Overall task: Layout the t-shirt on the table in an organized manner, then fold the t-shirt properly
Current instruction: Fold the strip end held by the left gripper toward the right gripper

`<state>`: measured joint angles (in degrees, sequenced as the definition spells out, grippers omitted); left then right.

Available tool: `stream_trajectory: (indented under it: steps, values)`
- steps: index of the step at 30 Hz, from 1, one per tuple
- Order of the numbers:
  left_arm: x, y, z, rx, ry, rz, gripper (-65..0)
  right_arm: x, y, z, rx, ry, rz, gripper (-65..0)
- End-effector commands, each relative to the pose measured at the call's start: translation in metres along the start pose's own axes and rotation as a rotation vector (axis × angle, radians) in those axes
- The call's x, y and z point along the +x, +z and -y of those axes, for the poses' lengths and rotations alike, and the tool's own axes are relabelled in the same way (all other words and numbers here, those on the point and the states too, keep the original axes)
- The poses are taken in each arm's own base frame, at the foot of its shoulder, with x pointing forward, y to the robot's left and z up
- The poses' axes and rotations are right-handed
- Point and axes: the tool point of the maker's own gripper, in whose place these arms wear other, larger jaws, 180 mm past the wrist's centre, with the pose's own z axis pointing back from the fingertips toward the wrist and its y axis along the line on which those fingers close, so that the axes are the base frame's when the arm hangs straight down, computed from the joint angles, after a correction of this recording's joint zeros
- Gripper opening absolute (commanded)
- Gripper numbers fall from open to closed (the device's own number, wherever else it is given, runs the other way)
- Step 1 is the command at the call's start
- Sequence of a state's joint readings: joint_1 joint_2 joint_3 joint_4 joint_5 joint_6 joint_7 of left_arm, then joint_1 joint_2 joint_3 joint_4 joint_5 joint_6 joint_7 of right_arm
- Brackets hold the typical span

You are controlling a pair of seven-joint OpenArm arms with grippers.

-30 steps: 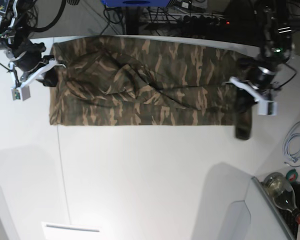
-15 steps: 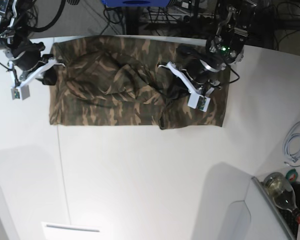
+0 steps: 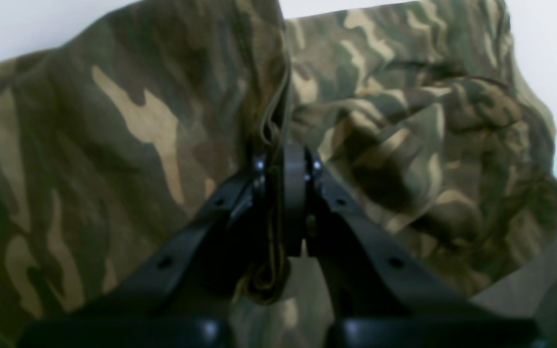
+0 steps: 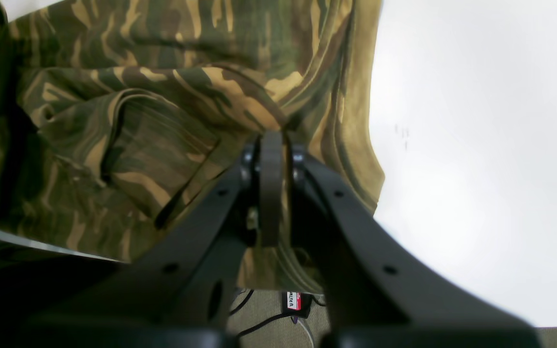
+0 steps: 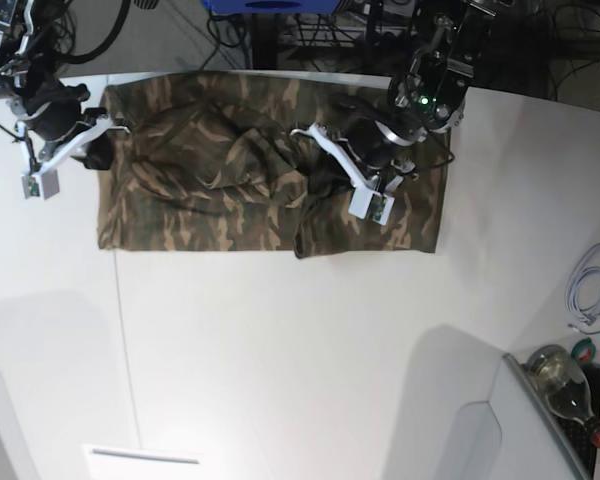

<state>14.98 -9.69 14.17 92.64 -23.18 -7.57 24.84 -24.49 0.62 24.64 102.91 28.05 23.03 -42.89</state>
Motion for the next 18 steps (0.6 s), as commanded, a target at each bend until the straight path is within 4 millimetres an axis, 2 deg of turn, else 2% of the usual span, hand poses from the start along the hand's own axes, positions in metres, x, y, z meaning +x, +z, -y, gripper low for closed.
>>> stream_trajectory:
  steps: [1,5,14,18]
  values:
    - [0.015,-0.001,0.004,-0.016,0.006,0.053,-65.0,0.012,0.004,-0.002,0.011,0.012,0.044,-62.7]
    - [0.024,-0.006,0.004,-0.017,0.002,0.066,-65.0,0.013,0.004,-0.002,0.011,0.012,0.045,-62.7]
    - [0.011,-0.019,0.014,-0.049,-0.017,0.018,-65.0,0.014,0.003,-0.002,0.012,0.013,0.048,-62.7]
    - [0.013,-0.021,0.018,-0.05,0.001,0.026,-65.0,0.014,0.003,-0.002,0.012,0.012,0.049,-62.7]
